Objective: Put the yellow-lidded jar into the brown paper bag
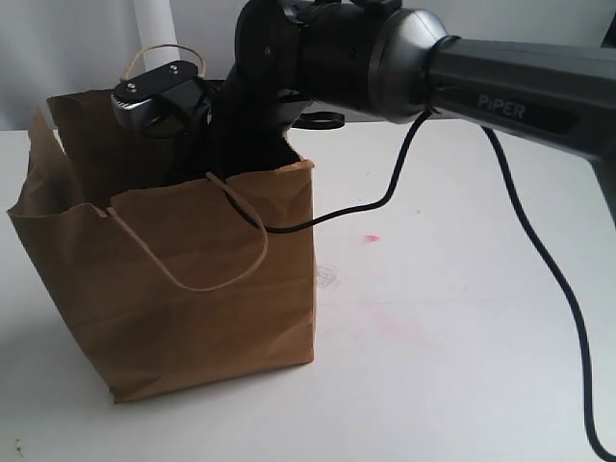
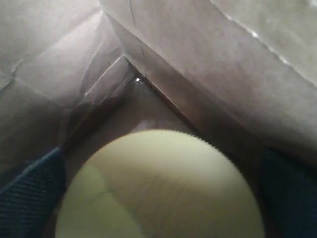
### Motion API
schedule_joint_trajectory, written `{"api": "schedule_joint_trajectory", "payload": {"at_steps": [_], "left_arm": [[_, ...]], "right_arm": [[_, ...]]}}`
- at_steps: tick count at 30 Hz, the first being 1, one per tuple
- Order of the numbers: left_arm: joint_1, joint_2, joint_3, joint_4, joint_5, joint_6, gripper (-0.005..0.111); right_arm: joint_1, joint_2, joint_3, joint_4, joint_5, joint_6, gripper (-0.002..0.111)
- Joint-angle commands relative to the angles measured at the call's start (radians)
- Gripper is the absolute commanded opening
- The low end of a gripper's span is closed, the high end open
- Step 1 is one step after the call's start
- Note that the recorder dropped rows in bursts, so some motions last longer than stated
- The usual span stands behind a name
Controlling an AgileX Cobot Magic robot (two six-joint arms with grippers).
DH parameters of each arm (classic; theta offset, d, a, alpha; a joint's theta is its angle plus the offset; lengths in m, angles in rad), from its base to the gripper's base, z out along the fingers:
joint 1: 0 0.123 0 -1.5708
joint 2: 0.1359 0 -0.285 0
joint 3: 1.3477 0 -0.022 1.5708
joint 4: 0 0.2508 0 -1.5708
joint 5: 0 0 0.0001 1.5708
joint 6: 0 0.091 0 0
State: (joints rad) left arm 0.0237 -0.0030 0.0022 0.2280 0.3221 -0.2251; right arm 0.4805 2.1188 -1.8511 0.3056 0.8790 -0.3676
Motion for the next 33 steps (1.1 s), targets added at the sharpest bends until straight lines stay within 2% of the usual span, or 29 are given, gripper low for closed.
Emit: {"api": "schedule_joint_trajectory", "payload": {"at_steps": [1, 13, 22, 25, 33], "left_arm": [[-0.003, 0.003, -0.002, -0.004, -0.008, -0.004, 0.001], [-0.003, 0.003, -0.002, -0.004, -0.008, -0.004, 0.001], [-0.003, 0.003, -0.002, -0.004, -0.008, -0.004, 0.001], [-0.003, 0.003, -0.002, -0.004, -0.008, -0.004, 0.001], [-0.003, 0.003, -0.002, -0.004, -0.008, -0.004, 0.001]], "right_arm": [[0.001, 0.001, 0.0, 0.002, 0.004, 0.005, 0.097], [0.001, -0.137, 0.0, 0.062, -0.002, 0.008, 0.097], [0.001, -0.293, 0.0, 0.091, 0.059, 0.033, 0.095], [0.001, -0.342, 0.0, 0.091, 0.104, 0.033, 0.082], [0.001, -0.449, 0.0, 0.091, 0.25, 0.115, 0.027]]}}
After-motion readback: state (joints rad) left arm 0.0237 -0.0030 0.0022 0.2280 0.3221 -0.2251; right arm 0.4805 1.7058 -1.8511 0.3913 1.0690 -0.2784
